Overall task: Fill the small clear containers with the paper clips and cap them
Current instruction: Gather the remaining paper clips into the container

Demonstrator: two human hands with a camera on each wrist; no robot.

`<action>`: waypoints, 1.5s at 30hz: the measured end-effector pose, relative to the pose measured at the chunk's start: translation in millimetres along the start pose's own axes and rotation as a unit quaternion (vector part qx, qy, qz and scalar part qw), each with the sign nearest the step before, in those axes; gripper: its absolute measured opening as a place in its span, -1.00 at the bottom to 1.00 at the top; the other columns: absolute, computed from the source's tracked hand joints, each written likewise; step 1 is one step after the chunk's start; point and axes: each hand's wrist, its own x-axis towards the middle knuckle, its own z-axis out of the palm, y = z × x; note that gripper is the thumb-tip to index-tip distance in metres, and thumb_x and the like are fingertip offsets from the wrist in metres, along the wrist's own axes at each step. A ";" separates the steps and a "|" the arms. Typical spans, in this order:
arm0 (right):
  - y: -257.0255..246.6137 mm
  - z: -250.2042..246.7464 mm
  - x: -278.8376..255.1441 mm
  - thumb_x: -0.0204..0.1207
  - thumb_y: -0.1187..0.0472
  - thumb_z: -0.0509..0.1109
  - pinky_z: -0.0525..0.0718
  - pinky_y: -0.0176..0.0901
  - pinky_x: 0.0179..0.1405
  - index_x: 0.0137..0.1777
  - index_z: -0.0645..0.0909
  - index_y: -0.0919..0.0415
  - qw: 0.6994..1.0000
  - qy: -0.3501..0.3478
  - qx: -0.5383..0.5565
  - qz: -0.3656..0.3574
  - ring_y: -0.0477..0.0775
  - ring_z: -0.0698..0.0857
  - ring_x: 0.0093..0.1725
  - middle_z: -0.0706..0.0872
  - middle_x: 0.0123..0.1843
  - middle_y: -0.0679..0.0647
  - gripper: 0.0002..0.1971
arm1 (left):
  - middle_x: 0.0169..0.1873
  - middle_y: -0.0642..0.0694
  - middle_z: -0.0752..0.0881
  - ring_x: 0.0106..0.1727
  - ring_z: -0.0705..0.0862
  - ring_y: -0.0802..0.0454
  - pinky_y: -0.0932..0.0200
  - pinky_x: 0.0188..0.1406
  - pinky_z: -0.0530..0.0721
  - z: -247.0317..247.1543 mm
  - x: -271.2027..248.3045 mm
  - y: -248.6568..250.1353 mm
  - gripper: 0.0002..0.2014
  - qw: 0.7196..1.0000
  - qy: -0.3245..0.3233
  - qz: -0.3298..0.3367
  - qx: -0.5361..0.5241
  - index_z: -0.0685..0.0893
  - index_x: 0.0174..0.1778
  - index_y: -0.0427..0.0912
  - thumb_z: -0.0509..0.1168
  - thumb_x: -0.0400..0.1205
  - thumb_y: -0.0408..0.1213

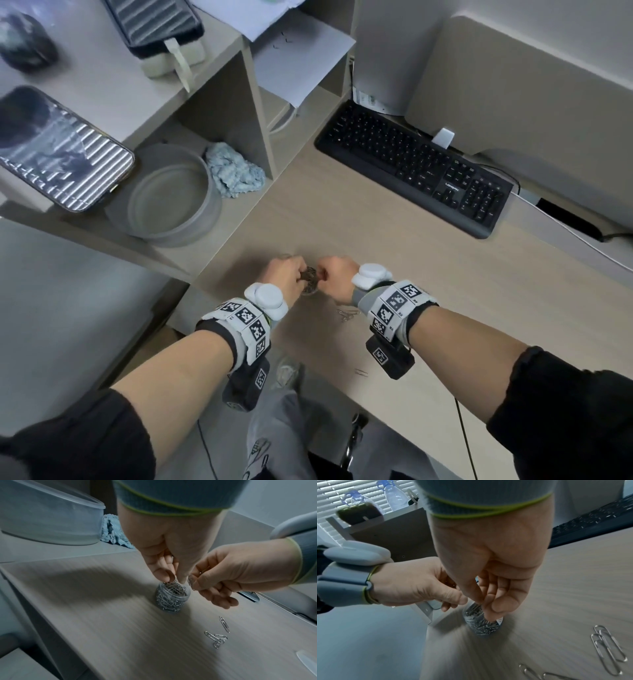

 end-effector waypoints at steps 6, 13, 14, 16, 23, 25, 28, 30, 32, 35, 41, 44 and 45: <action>14.3 -7.8 -8.5 0.50 0.29 0.28 0.77 0.12 -0.19 -0.11 0.64 0.15 1.000 0.007 0.010 0.019 0.25 0.72 -0.26 0.74 -0.19 0.13 -0.90 | -0.23 0.06 0.55 -0.13 0.65 -0.12 0.05 -0.15 0.63 4.2 -10.8 4.4 -0.88 1.000 0.022 0.017 -0.003 0.58 -0.18 -0.02 0.43 0.53 -0.22; 90.0 -16.8 -24.1 0.45 0.19 0.26 0.80 0.11 -0.19 -0.30 0.47 0.02 0.991 0.037 -0.023 0.124 0.21 0.76 -0.34 0.77 -0.20 0.08 -0.88 | 0.04 0.08 0.58 0.01 0.67 -0.04 0.04 -0.07 0.66 33.2 -36.9 42.1 -0.73 0.988 -0.105 0.068 0.094 0.54 0.05 0.04 0.36 0.58 0.09; 98.0 -14.9 -28.2 0.46 0.18 0.26 0.81 0.11 -0.18 -0.29 0.47 0.02 0.990 0.033 -0.033 0.133 0.21 0.77 -0.32 0.77 -0.17 0.09 -0.89 | 0.11 0.05 0.57 0.03 0.68 -0.07 0.01 -0.05 0.66 40.5 -40.8 47.8 -0.66 0.984 -0.122 0.076 0.109 0.53 0.11 0.02 0.37 0.57 0.12; 103.5 -12.3 -36.1 0.50 0.13 0.28 0.79 0.08 -0.12 -0.21 0.51 0.02 0.989 0.016 -0.057 0.138 0.21 0.76 -0.23 0.76 -0.09 0.11 -0.93 | 0.19 -0.02 0.52 -0.01 0.71 -0.14 -0.03 -0.10 0.66 55.8 -48.4 55.9 -0.47 0.975 -0.143 0.084 0.145 0.45 0.21 -0.03 0.41 0.50 0.20; 92.2 4.6 -31.8 0.52 -0.07 0.36 0.55 -0.07 -0.23 0.12 0.52 0.20 0.988 0.021 -0.092 0.122 0.24 0.65 -0.15 0.69 -0.03 0.17 -0.64 | 0.20 -0.14 0.33 -0.13 0.66 -0.14 -0.04 -0.34 0.64 101.5 -66.6 62.9 -0.13 0.961 -0.130 0.100 0.222 0.30 0.28 -0.15 0.53 0.28 0.30; 89.7 8.5 -27.0 0.52 0.00 0.36 0.52 -0.07 -0.22 0.18 0.50 0.24 0.988 0.010 -0.095 0.125 0.23 0.61 -0.17 0.71 0.03 0.18 -0.64 | 0.19 -0.15 0.31 -0.09 0.66 -0.17 -0.09 -0.30 0.69 105.5 -63.6 61.7 -0.12 0.961 -0.127 0.098 0.225 0.28 0.31 -0.16 0.55 0.28 0.26; 88.6 9.6 -26.7 0.59 0.11 0.32 0.54 -0.06 -0.17 0.20 0.52 0.28 0.989 0.005 -0.083 0.123 0.28 0.67 -0.07 0.73 0.14 0.25 -0.70 | 0.24 -0.18 0.31 -0.11 0.68 -0.21 -0.04 -0.34 0.60 98.4 -53.6 58.8 -0.18 0.967 -0.120 0.078 0.209 0.29 0.35 -0.15 0.54 0.36 0.17; 90.1 9.7 -29.3 0.63 0.15 0.30 0.53 -0.08 -0.17 0.19 0.57 0.29 0.991 0.002 -0.073 0.112 0.31 0.72 0.02 0.73 0.14 0.26 -0.75 | 0.24 -0.19 0.32 -0.14 0.69 -0.23 -0.03 -0.33 0.58 92.3 -43.2 55.2 -0.26 0.973 -0.118 0.062 0.189 0.31 0.31 -0.15 0.54 0.40 0.11; 91.7 10.6 -32.0 0.63 0.16 0.29 0.55 -0.07 -0.16 0.18 0.59 0.27 0.992 0.001 -0.067 0.108 0.31 0.73 0.03 0.73 0.14 0.25 -0.77 | 0.25 -0.20 0.35 -0.07 0.72 -0.27 -0.08 -0.21 0.65 88.7 -32.6 50.5 -0.32 0.978 -0.118 0.045 0.164 0.33 0.30 -0.18 0.54 0.45 0.03; 88.8 14.7 -34.9 0.61 0.19 0.29 0.60 -0.06 -0.16 0.15 0.60 0.23 0.993 -0.008 -0.065 0.100 0.29 0.73 -0.02 0.74 0.09 0.21 -0.81 | 0.27 -0.18 0.41 0.10 0.69 -0.30 -0.16 0.04 0.66 87.4 -21.9 45.0 -0.40 0.985 -0.130 0.023 0.114 0.38 0.32 -0.20 0.50 0.51 -0.05; 76.0 23.0 -39.1 0.58 0.22 0.29 0.67 -0.02 -0.11 0.15 0.62 0.21 0.995 -0.029 -0.077 0.064 0.31 0.73 -0.02 0.75 0.06 0.21 -0.81 | 0.27 -0.17 0.48 0.23 0.62 -0.27 -0.11 0.16 0.61 87.3 -22.8 36.9 -0.45 0.987 -0.134 0.014 0.087 0.47 0.32 -0.21 0.47 0.53 -0.03; 74.6 23.3 -42.7 0.56 0.15 0.33 0.69 0.01 -0.10 0.22 0.54 0.21 0.994 -0.033 -0.095 0.048 0.30 0.72 -0.01 0.72 0.10 0.22 -0.73 | 0.23 -0.17 0.49 0.17 0.65 -0.29 -0.12 0.09 0.63 89.4 -24.5 40.5 -0.50 0.985 -0.134 0.017 0.107 0.45 0.28 -0.22 0.46 0.54 -0.07; 74.4 23.2 -43.8 0.56 0.16 0.32 0.65 -0.01 -0.14 0.24 0.51 0.21 0.993 -0.036 -0.100 0.043 0.31 0.71 0.00 0.71 0.11 0.22 -0.71 | 0.23 -0.18 0.49 0.16 0.65 -0.30 -0.12 0.07 0.62 90.1 -24.1 41.7 -0.53 0.985 -0.131 0.016 0.115 0.44 0.26 -0.23 0.45 0.56 -0.12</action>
